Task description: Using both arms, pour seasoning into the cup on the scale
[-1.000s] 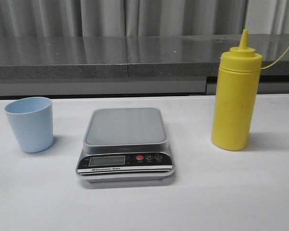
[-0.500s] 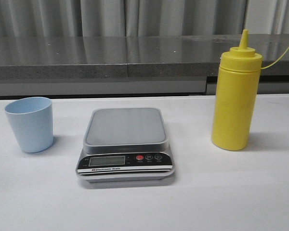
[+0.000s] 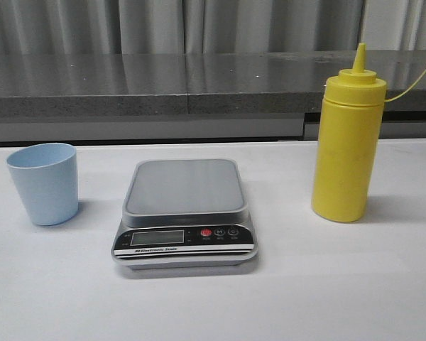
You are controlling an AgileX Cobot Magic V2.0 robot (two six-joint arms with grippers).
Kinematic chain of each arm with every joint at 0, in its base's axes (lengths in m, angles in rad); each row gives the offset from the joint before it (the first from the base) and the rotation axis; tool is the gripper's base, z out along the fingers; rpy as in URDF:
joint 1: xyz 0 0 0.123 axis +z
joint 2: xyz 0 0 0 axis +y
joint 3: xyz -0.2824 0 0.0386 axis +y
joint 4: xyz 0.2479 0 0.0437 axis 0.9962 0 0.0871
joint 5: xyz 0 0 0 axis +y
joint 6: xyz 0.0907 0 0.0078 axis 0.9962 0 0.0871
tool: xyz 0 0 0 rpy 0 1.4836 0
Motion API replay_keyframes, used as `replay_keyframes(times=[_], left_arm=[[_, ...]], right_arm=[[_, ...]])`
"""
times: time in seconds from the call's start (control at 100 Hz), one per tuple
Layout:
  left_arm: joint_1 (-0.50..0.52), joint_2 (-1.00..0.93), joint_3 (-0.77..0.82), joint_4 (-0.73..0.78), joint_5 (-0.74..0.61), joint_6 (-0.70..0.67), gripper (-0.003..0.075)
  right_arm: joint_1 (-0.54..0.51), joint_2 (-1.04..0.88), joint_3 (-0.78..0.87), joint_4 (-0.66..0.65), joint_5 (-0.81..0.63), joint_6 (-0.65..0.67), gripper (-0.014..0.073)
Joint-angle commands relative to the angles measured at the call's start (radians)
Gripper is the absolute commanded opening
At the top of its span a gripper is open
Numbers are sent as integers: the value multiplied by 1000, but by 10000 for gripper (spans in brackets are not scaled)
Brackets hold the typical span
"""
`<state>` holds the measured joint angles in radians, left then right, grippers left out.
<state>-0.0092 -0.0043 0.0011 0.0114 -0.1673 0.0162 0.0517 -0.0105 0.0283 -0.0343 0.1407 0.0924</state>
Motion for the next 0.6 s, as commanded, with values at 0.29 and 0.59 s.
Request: replay_keyframes(times=[0.29,0.59], left_arm=[[0,21,-126,9,79,-6,-20],[0,223,-292,-101,215,-6,-20]], right_arm=[[-5,-22,-15,-12,-74,-3,-68],[-5,-22,-15,-12,-74,-3,-68]])
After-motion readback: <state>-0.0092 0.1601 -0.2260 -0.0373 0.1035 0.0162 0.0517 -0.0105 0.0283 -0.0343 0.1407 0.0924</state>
